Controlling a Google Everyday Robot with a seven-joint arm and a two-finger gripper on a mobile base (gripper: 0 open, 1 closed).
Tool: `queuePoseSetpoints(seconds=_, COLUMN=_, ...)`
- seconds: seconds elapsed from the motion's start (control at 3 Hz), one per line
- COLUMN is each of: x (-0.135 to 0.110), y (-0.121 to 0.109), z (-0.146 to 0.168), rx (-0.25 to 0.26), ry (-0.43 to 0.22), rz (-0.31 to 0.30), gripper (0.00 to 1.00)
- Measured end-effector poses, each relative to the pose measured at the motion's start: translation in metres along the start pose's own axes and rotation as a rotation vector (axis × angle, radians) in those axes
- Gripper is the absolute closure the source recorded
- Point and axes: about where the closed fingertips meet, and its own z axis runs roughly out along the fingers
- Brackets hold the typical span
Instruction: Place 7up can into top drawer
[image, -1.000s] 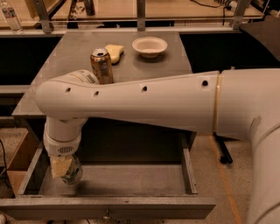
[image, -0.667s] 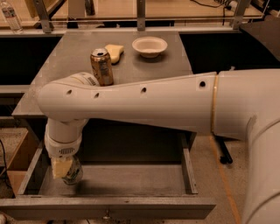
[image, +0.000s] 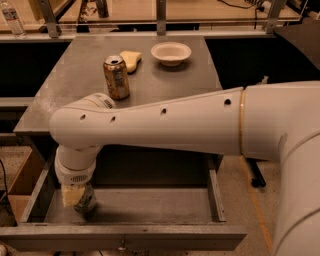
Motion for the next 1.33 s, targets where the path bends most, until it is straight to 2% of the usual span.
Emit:
queuePoseSetpoints(seconds=0.33, x=0.0026, y=-0.0013, z=0.0113, rx=-0.001, ry=-0.007, rz=0.007, gripper=1.0)
queuePoseSetpoints(seconds=0.67, x=0.0022, y=-0.0009, z=0.0107, rx=0.0, ry=-0.006, rz=0.005, gripper=0.82)
queuePoseSetpoints(seconds=1.33, x=0.0013, y=0.0, z=0.0095, rx=0.002, ry=-0.004, rz=0.002, gripper=0.36)
